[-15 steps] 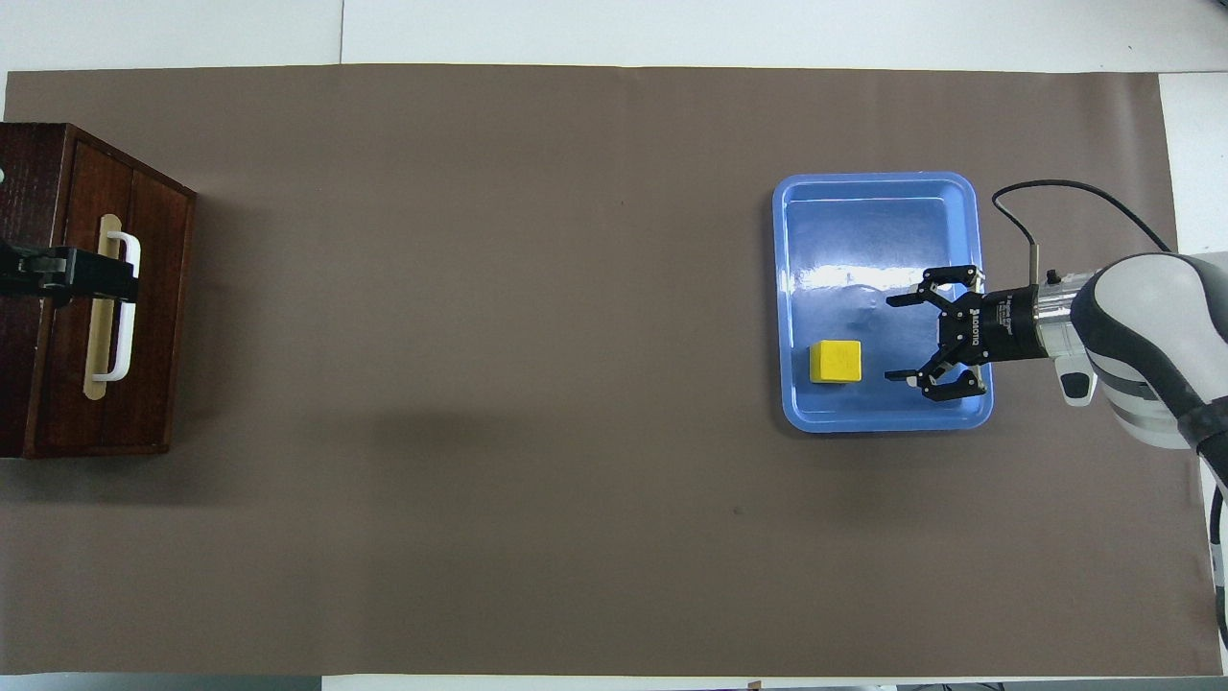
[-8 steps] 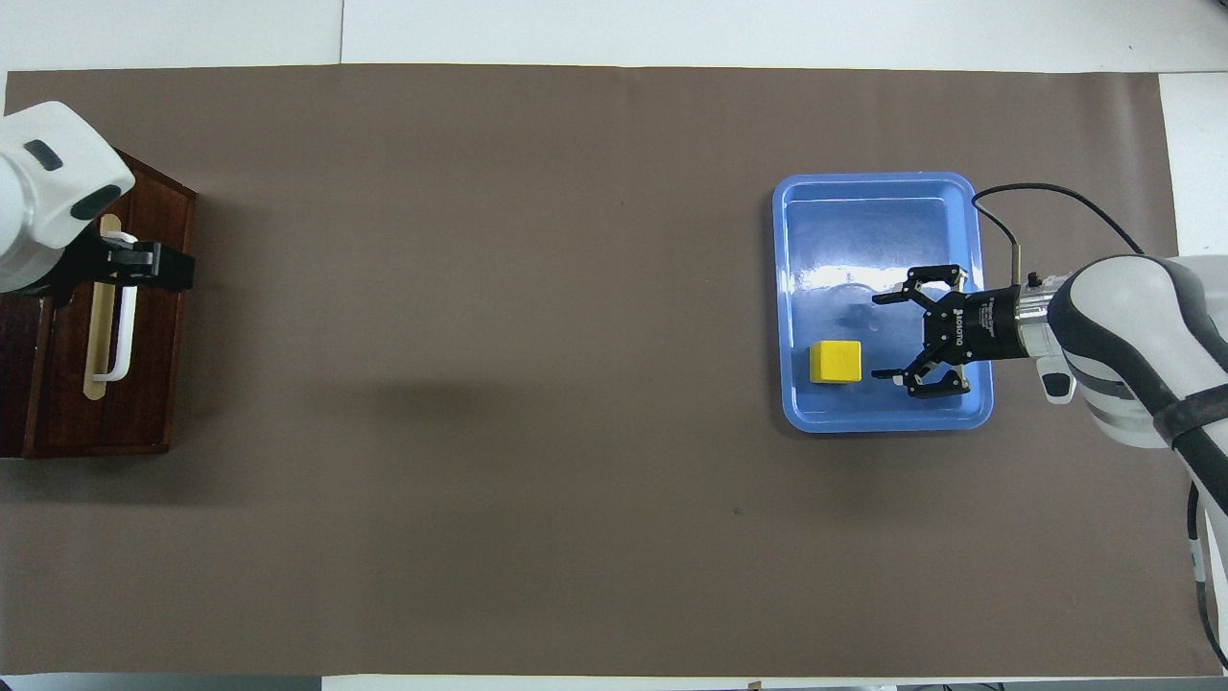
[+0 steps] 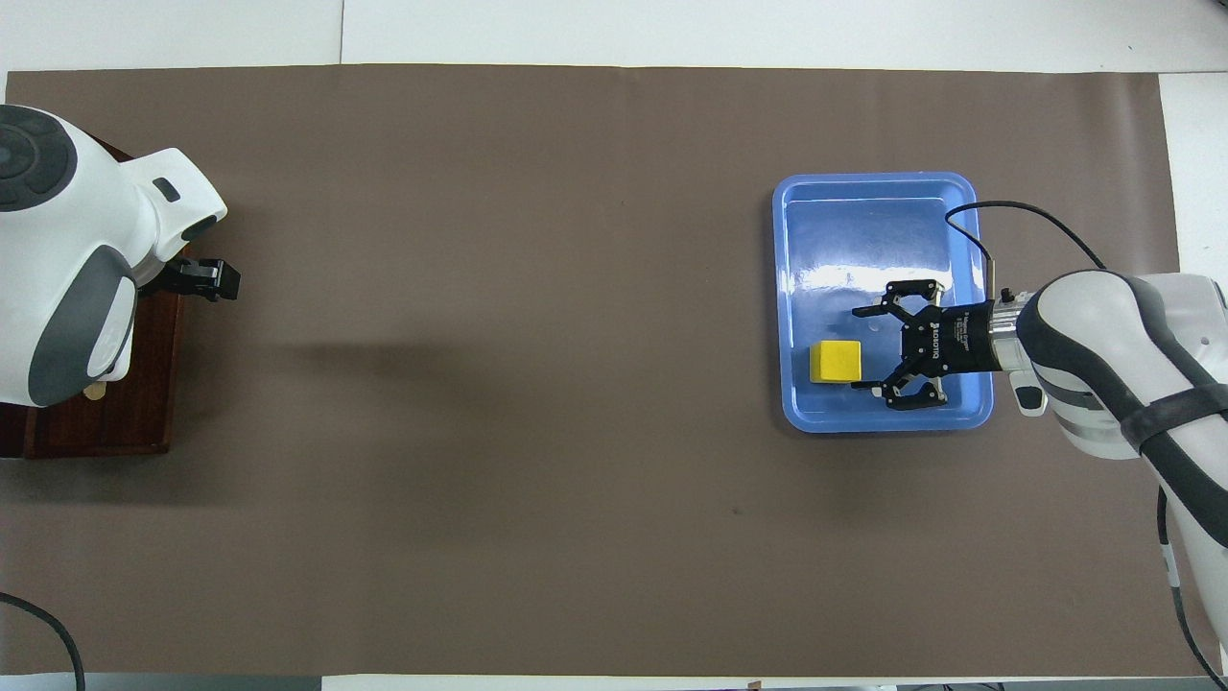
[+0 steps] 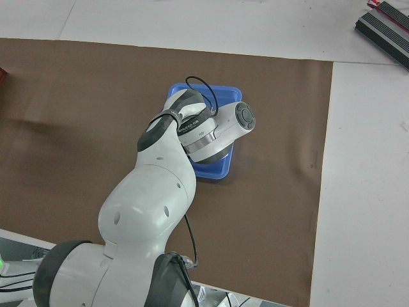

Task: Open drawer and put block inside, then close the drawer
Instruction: 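Close the right gripper on the yellow cube while the left gripper pulls the drawer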

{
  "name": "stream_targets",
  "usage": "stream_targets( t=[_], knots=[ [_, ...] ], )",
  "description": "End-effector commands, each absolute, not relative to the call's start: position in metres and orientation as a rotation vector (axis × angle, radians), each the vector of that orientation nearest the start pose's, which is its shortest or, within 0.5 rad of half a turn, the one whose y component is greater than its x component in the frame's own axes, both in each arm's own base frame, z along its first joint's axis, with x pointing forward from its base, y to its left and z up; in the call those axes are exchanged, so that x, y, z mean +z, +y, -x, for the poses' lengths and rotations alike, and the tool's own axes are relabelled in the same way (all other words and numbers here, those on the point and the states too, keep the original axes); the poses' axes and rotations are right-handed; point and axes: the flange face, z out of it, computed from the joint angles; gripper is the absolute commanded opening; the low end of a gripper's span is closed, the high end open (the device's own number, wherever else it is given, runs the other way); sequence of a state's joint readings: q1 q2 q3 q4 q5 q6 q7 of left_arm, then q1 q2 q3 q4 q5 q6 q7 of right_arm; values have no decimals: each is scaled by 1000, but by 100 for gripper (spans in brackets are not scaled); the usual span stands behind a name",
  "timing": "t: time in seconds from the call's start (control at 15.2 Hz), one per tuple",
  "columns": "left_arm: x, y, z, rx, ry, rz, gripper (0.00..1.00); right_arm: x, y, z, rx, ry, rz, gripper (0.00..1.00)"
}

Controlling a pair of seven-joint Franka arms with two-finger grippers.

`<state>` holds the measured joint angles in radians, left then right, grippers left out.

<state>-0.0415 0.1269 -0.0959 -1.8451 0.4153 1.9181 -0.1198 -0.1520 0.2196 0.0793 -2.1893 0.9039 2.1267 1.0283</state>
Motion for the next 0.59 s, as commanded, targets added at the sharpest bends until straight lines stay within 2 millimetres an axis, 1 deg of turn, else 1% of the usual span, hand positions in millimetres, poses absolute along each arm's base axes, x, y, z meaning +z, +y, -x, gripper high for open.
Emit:
stream_targets(
  t=[0.0,0.13,0.33,0.53],
  knots=[
    [443,-29,-583,-27,200,2735,100,274,-4,-532,713,1909,1649,99],
    [432,-27,-581,-86,167,2752,100,273,5,-533,710,1908,1640,99],
    [425,-5,-586,-120,133,2765,100,267,4,-532,707,1924,1617,98],
    [412,-8,-583,-136,149,2775,100,263,5,-531,706,1907,1631,96]
  ],
)
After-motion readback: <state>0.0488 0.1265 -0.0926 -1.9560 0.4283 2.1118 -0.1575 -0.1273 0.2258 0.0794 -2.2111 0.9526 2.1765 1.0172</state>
